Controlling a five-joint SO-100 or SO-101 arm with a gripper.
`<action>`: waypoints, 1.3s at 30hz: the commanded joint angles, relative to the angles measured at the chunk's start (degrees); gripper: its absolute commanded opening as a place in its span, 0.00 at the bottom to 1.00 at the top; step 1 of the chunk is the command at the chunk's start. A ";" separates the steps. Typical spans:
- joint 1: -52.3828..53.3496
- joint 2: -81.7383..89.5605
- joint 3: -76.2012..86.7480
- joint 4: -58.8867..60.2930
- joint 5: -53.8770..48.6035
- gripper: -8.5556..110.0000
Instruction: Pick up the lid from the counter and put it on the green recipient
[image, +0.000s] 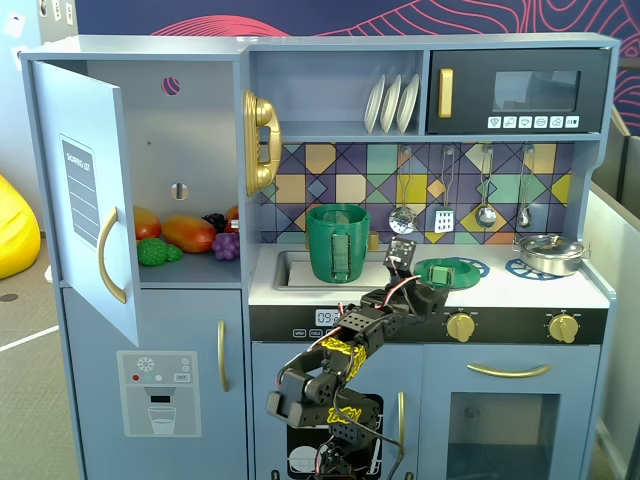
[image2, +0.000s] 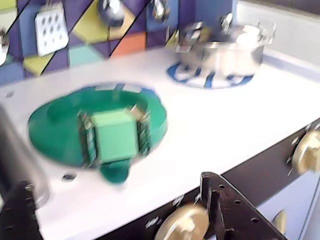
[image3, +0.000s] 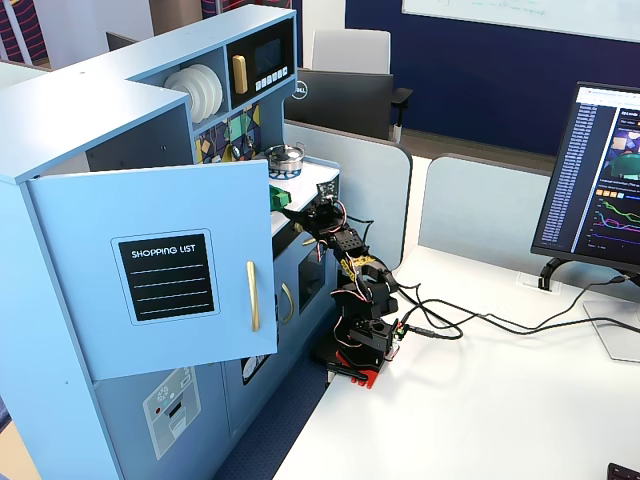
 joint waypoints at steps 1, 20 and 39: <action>1.05 -4.04 -4.48 -6.59 0.09 0.41; -3.34 -32.26 -24.17 -14.68 0.35 0.41; -4.66 -42.28 -28.65 -16.52 4.04 0.29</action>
